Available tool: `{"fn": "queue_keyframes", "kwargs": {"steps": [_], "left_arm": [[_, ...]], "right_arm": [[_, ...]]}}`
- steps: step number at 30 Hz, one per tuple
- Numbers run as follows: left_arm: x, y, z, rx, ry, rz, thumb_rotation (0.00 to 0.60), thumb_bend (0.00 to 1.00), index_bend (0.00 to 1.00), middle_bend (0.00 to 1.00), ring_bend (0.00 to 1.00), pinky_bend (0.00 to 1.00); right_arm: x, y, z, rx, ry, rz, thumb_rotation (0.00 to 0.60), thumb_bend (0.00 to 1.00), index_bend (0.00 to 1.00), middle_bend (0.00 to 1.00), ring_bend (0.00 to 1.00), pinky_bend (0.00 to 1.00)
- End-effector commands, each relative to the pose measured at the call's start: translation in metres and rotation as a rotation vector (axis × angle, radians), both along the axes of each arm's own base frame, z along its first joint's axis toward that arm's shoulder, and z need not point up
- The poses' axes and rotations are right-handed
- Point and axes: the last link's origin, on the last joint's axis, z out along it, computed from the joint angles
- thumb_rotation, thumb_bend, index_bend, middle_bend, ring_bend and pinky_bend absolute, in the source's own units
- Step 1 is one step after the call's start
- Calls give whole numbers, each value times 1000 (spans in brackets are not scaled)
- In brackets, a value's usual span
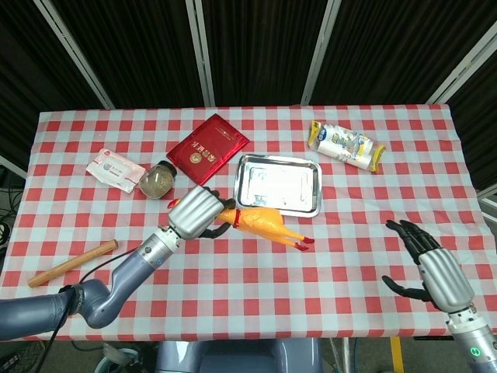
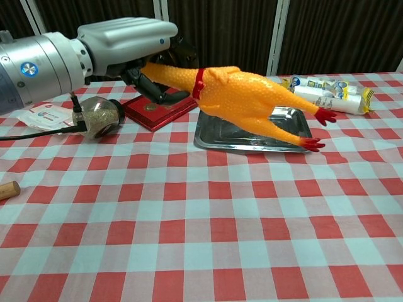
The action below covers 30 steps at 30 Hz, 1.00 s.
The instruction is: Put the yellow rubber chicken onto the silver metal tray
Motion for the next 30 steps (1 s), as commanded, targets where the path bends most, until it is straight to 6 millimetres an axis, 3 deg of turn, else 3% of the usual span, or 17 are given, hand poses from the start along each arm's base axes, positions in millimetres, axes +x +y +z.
{"fn": "queue_keyframes", "kwargs": {"steps": [1,13,30], "left_arm": [[17,-1,9,19,21,-52,600,635,622,681,579,654],[55,-4,-2,12,101,-91,600,635,621,680,578,654],[91,-13,-33,1,121,-101,600,634,620,682,578,654]], "right_arm": [[27,-14,-2,129,-54,55,600,242,0,137,106,188],[71,-49,-17,381,-219,4,600,195,0,40,18,183],[80,-83,-49,425,-222,-112,600,193,0,0,0,144]]}}
